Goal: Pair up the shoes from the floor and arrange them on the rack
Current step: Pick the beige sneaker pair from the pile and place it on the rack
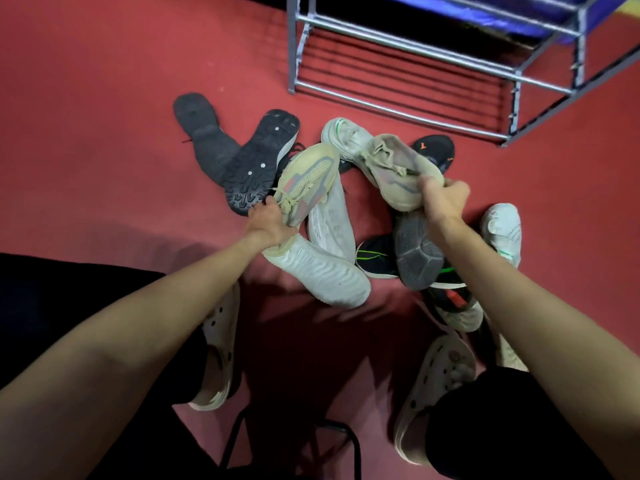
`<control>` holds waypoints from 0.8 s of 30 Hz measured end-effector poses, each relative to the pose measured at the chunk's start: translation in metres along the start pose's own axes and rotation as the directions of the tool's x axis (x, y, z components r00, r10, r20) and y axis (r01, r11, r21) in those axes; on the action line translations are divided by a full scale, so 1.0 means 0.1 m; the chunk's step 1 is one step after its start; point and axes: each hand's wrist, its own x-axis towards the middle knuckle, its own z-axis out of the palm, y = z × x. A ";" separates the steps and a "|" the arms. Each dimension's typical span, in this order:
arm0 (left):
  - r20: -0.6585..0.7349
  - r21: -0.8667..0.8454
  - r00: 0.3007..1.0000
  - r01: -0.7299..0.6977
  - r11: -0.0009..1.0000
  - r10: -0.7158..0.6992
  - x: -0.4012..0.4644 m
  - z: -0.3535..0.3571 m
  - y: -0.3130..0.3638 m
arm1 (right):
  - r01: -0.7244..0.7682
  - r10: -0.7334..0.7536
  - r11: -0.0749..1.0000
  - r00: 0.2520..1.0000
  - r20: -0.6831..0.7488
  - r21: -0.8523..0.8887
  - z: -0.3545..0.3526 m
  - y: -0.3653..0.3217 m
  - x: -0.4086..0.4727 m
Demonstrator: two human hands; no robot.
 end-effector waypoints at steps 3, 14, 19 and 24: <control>0.003 0.046 1.000 -0.018 0.999 0.018 -0.04 0.01 0.03 | -0.052 0.054 0.993 0.998 -0.016 0.104 -0.30 0.00 0.04; 0.097 -0.014 0.988 -0.115 0.993 0.116 -0.04 -0.19 -0.16 | 0.011 -0.019 1.000 0.959 0.281 0.029 -0.66 0.26 -0.20; 0.109 -0.043 0.985 -0.132 0.990 0.136 -0.06 -0.16 -0.28 | 0.158 0.081 0.930 0.791 0.606 -0.331 -0.44 0.08 -0.11; 0.121 -0.142 0.987 -0.093 0.986 0.110 -0.04 -0.09 -0.40 | 0.277 0.013 0.889 0.780 0.626 -0.363 0.35 0.00 -0.01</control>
